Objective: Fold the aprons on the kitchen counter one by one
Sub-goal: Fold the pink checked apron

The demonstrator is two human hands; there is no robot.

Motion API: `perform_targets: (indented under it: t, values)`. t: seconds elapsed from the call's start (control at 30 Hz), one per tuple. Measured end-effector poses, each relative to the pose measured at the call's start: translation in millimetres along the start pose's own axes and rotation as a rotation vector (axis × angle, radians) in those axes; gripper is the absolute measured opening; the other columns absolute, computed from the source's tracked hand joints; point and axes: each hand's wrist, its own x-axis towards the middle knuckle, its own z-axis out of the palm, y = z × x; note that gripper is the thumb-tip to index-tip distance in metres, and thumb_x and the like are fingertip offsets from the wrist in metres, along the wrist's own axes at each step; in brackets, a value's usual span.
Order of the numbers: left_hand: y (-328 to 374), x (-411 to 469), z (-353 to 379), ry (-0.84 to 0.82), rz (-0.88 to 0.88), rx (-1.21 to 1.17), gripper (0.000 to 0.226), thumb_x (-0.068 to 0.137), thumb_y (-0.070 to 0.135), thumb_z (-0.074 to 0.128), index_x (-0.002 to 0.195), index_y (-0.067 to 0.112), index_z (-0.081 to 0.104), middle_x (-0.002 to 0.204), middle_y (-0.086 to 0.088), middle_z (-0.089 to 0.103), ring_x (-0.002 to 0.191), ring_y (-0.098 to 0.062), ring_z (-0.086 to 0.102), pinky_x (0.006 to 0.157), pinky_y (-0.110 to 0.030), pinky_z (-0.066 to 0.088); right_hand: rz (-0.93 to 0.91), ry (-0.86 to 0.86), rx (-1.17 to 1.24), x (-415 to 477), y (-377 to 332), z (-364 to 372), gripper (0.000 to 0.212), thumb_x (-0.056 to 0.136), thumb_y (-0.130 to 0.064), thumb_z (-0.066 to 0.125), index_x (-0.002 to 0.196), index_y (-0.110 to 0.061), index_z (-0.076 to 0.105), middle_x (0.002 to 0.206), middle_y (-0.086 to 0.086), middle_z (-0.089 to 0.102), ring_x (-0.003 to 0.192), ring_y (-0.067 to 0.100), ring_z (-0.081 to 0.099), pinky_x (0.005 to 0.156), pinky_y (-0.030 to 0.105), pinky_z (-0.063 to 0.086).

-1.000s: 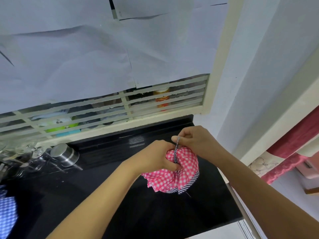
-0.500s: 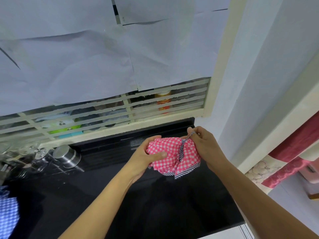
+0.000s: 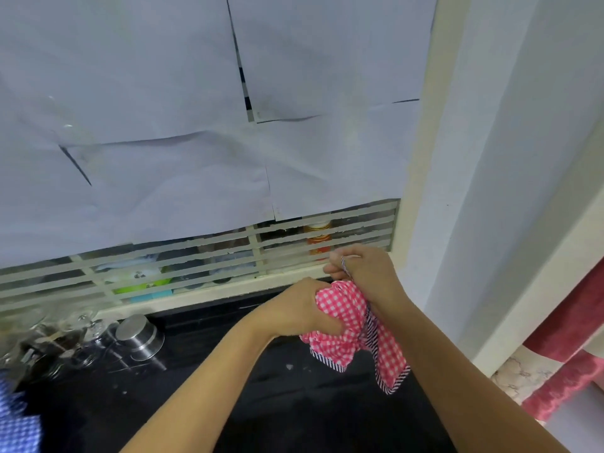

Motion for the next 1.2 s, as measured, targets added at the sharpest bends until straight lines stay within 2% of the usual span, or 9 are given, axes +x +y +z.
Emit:
perform_targets:
  t: [0.23,0.33,0.5,0.63,0.73,0.87,1.0,1.1,1.2]
  values:
    - [13.8,-12.1,-19.0,0.233,0.1,-0.019,0.044,0.071,0.023,0.077,0.107,0.038,0.056,0.102,0.008,0.066,0.098,-0.009,0.063,0.089,-0.036,0.055,-0.211,0.124,0.069,19.5,-55.7,21.2,0.014,0.089,0.001,0.059,0.09,-0.011,0.066,0.071,0.003,0.073,0.064,0.011,0.068,0.063,0.023,0.056]
    - [28.7,-17.7,-30.8,0.296,0.141,-0.083,0.054,0.059,0.043,0.075,0.11,0.031,0.06,0.104,0.004,0.069,0.099,-0.012,0.065,0.091,-0.038,0.054,-0.334,0.127,0.009,14.5,-83.5,34.1,0.021,0.087,0.002,0.055,0.082,-0.016,0.064,0.069,0.003,0.072,0.065,0.015,0.069,0.067,0.031,0.056]
    - [55.1,-29.2,-53.0,0.438,0.199,-0.213,0.062,0.061,0.05,0.077,0.116,0.025,0.063,0.105,0.005,0.071,0.098,-0.013,0.068,0.09,-0.035,0.055,-0.467,0.13,0.176,8.2,-142.4,40.5,0.01,0.087,-0.002,0.063,0.085,-0.012,0.063,0.07,0.01,0.071,0.063,0.017,0.07,0.063,0.023,0.057]
    - [77.2,-38.1,-86.7,0.648,0.264,-0.335,0.02,0.081,0.024,0.074,0.1,0.019,0.067,0.094,0.0,0.074,0.09,-0.018,0.07,0.078,-0.028,0.058,-0.607,0.051,0.025,-1.3,-180.4,54.8,0.004,0.09,-0.011,0.063,0.086,-0.011,0.065,0.072,0.004,0.071,0.058,0.009,0.068,0.058,0.022,0.055]
    - [86.7,-44.7,-117.5,0.842,0.267,-0.625,0.016,0.084,0.018,0.069,0.099,0.013,0.065,0.097,-0.009,0.073,0.091,-0.028,0.07,0.077,-0.036,0.058,-0.759,0.017,-0.075,-11.7,-203.4,56.1,0.017,0.095,-0.019,0.057,0.083,-0.014,0.069,0.08,-0.003,0.072,0.069,0.005,0.069,0.071,0.02,0.055]
    - [100.8,-56.0,-139.0,0.841,0.279,-0.728,0.038,0.084,0.017,0.069,0.119,0.007,0.058,0.111,-0.013,0.069,0.097,-0.03,0.068,0.084,-0.042,0.056,-0.897,-0.079,-0.268,-28.2,-221.5,59.9,0.006,0.09,-0.024,0.065,0.086,-0.027,0.069,0.085,-0.02,0.067,0.079,-0.011,0.061,0.071,0.001,0.044]
    - [107.3,-71.6,-140.6,0.695,0.255,-0.505,0.049,0.073,0.019,0.079,0.117,0.015,0.059,0.106,-0.008,0.071,0.095,-0.028,0.069,0.085,-0.041,0.056,-0.826,-0.172,-0.169,-35.7,-231.6,66.2,0.015,0.077,-0.016,0.078,0.088,-0.021,0.071,0.089,-0.004,0.073,0.083,0.006,0.069,0.079,0.017,0.054]
    - [111.9,-86.9,-134.2,0.596,0.225,-0.365,0.032,0.076,0.014,0.078,0.106,0.014,0.065,0.098,-0.005,0.074,0.092,-0.026,0.07,0.084,-0.038,0.056,-0.688,-0.162,0.048,-34.4,-240.9,77.0,0.018,0.076,0.001,0.074,0.085,-0.013,0.067,0.078,0.01,0.073,0.077,0.023,0.072,0.081,0.037,0.058]
    - [111.6,-110.9,-137.5,0.652,0.227,-0.298,0.019,0.082,0.01,0.072,0.1,0.012,0.067,0.095,-0.006,0.074,0.09,-0.025,0.071,0.084,-0.037,0.057,-0.604,-0.185,0.214,-38.2,-246.2,98.5,0.021,0.08,0.003,0.071,0.092,-0.01,0.059,0.075,0.01,0.072,0.068,0.017,0.071,0.072,0.028,0.059]
